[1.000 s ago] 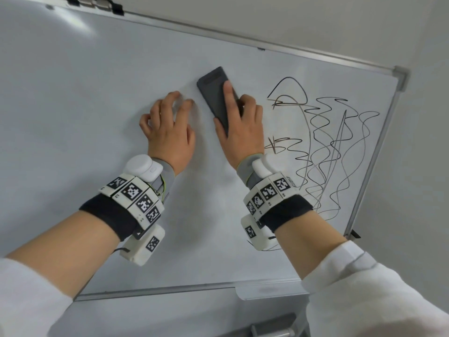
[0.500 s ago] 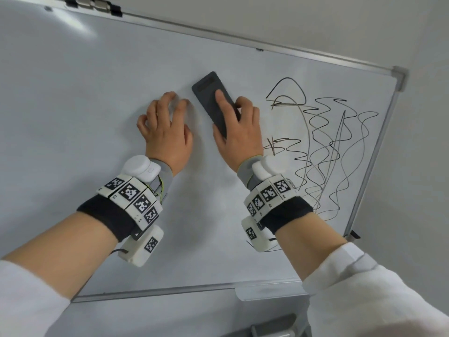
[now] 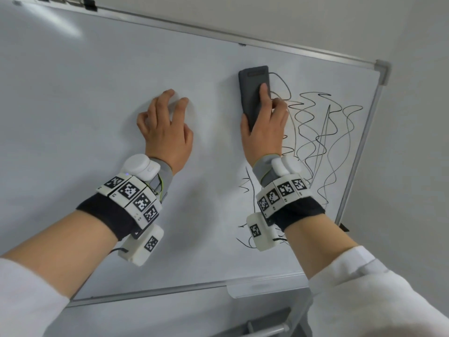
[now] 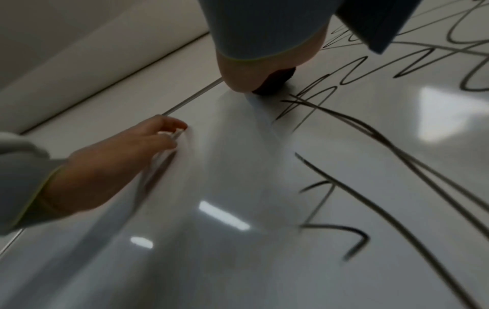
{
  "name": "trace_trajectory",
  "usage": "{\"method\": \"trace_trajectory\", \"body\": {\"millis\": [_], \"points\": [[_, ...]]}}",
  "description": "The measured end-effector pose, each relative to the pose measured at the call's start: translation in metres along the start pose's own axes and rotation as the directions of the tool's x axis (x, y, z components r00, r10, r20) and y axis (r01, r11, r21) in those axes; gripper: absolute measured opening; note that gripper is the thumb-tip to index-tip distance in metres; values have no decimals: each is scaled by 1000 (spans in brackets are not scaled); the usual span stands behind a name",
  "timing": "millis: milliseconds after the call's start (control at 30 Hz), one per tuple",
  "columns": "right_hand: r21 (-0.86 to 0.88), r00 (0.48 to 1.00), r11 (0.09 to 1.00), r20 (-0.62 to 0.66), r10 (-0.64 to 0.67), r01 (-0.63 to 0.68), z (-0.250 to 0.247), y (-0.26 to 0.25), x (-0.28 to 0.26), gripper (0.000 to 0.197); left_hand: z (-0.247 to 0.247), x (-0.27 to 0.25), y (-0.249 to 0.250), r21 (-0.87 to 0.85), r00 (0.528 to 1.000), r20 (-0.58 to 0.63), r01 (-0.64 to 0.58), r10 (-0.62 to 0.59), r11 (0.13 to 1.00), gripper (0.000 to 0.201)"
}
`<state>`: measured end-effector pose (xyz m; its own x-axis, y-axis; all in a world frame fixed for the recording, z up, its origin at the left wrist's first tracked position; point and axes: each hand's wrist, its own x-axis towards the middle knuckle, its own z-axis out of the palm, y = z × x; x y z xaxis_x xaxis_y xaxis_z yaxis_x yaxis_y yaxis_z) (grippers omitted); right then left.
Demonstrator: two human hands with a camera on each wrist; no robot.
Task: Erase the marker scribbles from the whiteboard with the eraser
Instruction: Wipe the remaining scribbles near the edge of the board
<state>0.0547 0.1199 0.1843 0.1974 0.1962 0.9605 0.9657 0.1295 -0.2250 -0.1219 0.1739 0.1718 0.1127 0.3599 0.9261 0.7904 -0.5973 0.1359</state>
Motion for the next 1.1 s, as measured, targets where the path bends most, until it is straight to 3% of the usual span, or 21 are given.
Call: {"method": "trace_trajectory", "body": {"millis": [167,333,433,567,667,733,900,1100], "points": [[-62,998,997,30,-53,55,-9,12,1,55,6,1,15,-8,998,-8,-61,61,998,50],[-51,984,983,-15,177,-178,-21,37,17,60,10,1,18,-10,1000,0,-30,30,1000,49],[-29,977,977,-11,211,-211,-20,36,17,62,12,2,20,-7,1000,6,-15,15,1000,48],[39,995,995,27,93,-94,-13,17,5,61,16,1,26,-13,999,-29,-22,21,1000,47],[-6,997,1000,80,-19,19,-12,15,1,58,19,0,31,-14,999,-34,-23,22,1000,48],[-35,997,999,77,0,2,-16,24,6,58,20,1,31,-16,999,-35,-24,24,1000,48],[11,974,974,5,226,-226,-25,43,23,63,21,2,29,-20,999,-31,-19,19,1000,47],[35,996,998,77,40,-43,-15,16,13,62,25,2,41,-27,999,-34,-30,29,999,47]]}}
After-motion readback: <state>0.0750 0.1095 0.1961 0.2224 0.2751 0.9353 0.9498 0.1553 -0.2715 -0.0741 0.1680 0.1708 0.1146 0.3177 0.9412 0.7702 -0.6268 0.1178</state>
